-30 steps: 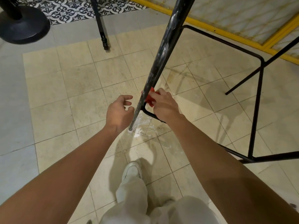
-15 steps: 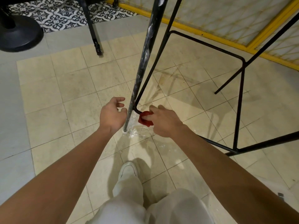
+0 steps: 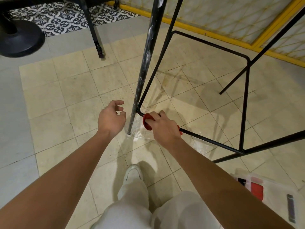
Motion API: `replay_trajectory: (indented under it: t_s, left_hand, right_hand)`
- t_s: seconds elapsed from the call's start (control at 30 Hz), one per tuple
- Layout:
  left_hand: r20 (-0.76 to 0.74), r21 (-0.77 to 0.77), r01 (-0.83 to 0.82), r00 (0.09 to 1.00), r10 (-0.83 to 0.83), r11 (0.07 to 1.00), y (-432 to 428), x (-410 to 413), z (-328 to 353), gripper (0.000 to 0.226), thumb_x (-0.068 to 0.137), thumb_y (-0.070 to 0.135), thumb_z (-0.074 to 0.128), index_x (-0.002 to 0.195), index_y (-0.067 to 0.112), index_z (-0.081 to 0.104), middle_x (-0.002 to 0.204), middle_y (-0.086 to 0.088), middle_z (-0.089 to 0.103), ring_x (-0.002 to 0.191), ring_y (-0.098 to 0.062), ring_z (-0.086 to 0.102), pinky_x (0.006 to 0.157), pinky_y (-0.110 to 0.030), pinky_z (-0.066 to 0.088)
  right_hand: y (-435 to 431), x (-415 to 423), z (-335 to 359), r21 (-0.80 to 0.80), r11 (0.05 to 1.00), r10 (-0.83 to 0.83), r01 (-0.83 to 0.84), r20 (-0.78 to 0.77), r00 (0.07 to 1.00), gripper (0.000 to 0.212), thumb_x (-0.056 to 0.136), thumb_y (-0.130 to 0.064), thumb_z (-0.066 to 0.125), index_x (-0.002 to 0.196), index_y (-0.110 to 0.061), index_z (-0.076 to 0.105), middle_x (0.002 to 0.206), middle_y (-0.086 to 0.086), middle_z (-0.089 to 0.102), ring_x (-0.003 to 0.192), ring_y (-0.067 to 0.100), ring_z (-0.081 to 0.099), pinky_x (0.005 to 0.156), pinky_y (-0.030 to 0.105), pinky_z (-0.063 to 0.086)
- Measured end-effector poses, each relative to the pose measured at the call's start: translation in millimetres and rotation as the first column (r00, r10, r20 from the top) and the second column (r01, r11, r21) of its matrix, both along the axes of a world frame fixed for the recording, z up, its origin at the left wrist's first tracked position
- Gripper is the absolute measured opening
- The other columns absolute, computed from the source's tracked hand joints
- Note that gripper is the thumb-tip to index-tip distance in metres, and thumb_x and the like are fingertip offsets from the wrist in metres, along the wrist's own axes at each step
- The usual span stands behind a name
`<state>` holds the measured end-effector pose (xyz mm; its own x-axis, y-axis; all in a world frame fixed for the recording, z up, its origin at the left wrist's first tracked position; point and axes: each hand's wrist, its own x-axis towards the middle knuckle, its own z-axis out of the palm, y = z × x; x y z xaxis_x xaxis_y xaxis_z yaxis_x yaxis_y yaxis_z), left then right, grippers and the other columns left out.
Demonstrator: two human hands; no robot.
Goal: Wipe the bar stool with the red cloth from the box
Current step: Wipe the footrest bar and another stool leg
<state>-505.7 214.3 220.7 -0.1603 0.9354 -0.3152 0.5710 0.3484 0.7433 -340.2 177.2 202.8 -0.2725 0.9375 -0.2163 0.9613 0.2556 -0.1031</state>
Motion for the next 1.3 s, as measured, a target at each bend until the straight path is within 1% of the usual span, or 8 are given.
replay_trajectory:
  t_s: [0.1, 0.3, 0.53, 0.63, 0.77, 1.0, 1.13, 1.3]
  left_hand:
    - [-0.002, 0.007, -0.021, 1.0, 0.021, 1.0, 1, -4, 0, 0.036, 0.091, 0.008, 0.047, 0.124, 0.018, 0.055, 0.107, 0.002, 0.061, 0.083, -0.016, 0.055, 0.068, -0.027, 0.044]
    - [-0.024, 0.002, 0.012, 1.0, -0.012, 1.0, 0, -5, 0, 0.037, 0.09, 0.006, 0.047, 0.124, 0.019, 0.054, 0.107, 0.003, 0.059, 0.089, -0.018, 0.057, 0.07, -0.028, 0.045]
    - [-0.039, -0.02, 0.039, 0.998, -0.04, 0.999, 1, 4, 0, 0.036, 0.091, 0.009, 0.049, 0.125, 0.02, 0.054, 0.106, 0.003, 0.06, 0.094, -0.019, 0.058, 0.079, -0.031, 0.049]
    - [-0.031, -0.02, 0.049, 0.998, -0.05, 0.999, -1, 9, 0, 0.036, 0.09, 0.009, 0.049, 0.125, 0.02, 0.054, 0.104, 0.003, 0.06, 0.096, -0.02, 0.058, 0.083, -0.035, 0.05]
    - [-0.026, -0.04, 0.066, 0.997, -0.067, 0.997, -7, 15, 1, 0.035, 0.09, 0.011, 0.051, 0.124, 0.02, 0.054, 0.105, 0.003, 0.06, 0.094, -0.019, 0.057, 0.081, -0.032, 0.049]
    - [-0.01, -0.056, 0.053, 0.998, -0.054, 0.997, -12, 18, 0, 0.034, 0.091, 0.014, 0.05, 0.124, 0.019, 0.054, 0.106, 0.002, 0.061, 0.09, -0.018, 0.056, 0.076, -0.028, 0.044]
    - [-0.01, -0.064, 0.04, 0.999, -0.041, 0.997, -17, 19, 0, 0.034, 0.091, 0.015, 0.05, 0.125, 0.018, 0.054, 0.11, -0.002, 0.062, 0.087, -0.017, 0.055, 0.074, -0.028, 0.044]
    - [-0.025, -0.05, 0.068, 0.997, -0.069, 0.996, -19, 23, -1, 0.031, 0.093, 0.013, 0.05, 0.124, 0.016, 0.054, 0.105, 0.001, 0.059, 0.054, -0.002, 0.059, 0.046, -0.01, 0.041]
  right_hand:
    - [6, -5, 2, 0.041, 0.98, -0.191, 0.196, -0.112, 0.975, 0.051, 0.09, -0.003, 0.048, 0.138, -0.019, 0.04, 0.141, 0.003, 0.036, 0.12, 0.024, 0.036, 0.07, 0.032, 0.048]
    - [24, -37, -10, -0.049, 0.973, -0.229, 0.225, -0.144, 0.963, 0.061, 0.091, -0.002, 0.049, 0.146, -0.018, 0.027, 0.141, 0.007, 0.031, 0.122, 0.026, 0.035, 0.081, 0.034, 0.05]
    - [2, -17, -2, 0.013, 0.996, 0.089, -0.088, -0.031, 0.996, 0.051, 0.088, -0.003, 0.052, 0.136, -0.015, 0.041, 0.136, 0.004, 0.037, 0.119, 0.024, 0.037, 0.064, 0.028, 0.043]
    - [2, -15, 1, 0.076, 0.996, -0.045, 0.054, -0.112, 0.993, 0.06, 0.085, 0.002, 0.055, 0.14, -0.019, 0.04, 0.135, 0.005, 0.043, 0.117, 0.025, 0.042, 0.062, 0.031, 0.045]
    - [-4, 0, -4, -0.007, 0.991, -0.133, 0.133, -0.065, 0.989, 0.065, 0.088, -0.001, 0.053, 0.145, -0.017, 0.026, 0.142, 0.005, 0.036, 0.124, 0.024, 0.038, 0.077, 0.034, 0.049]
    - [-39, 76, -16, -0.008, 0.947, -0.32, 0.32, -0.027, 0.947, 0.042, 0.096, -0.01, 0.046, 0.137, -0.015, 0.038, 0.13, 0.004, 0.049, 0.113, 0.02, 0.05, 0.078, 0.033, 0.052]
    - [-49, 78, -17, -0.016, 0.91, -0.415, 0.415, -0.019, 0.91, 0.044, 0.095, -0.007, 0.046, 0.137, -0.012, 0.038, 0.132, 0.006, 0.047, 0.116, 0.021, 0.047, 0.085, 0.032, 0.048]
    - [-26, 43, -14, -0.029, 0.937, -0.35, 0.349, -0.07, 0.934, 0.045, 0.091, -0.002, 0.047, 0.134, -0.012, 0.04, 0.13, 0.007, 0.047, 0.113, 0.023, 0.047, 0.084, 0.031, 0.047]
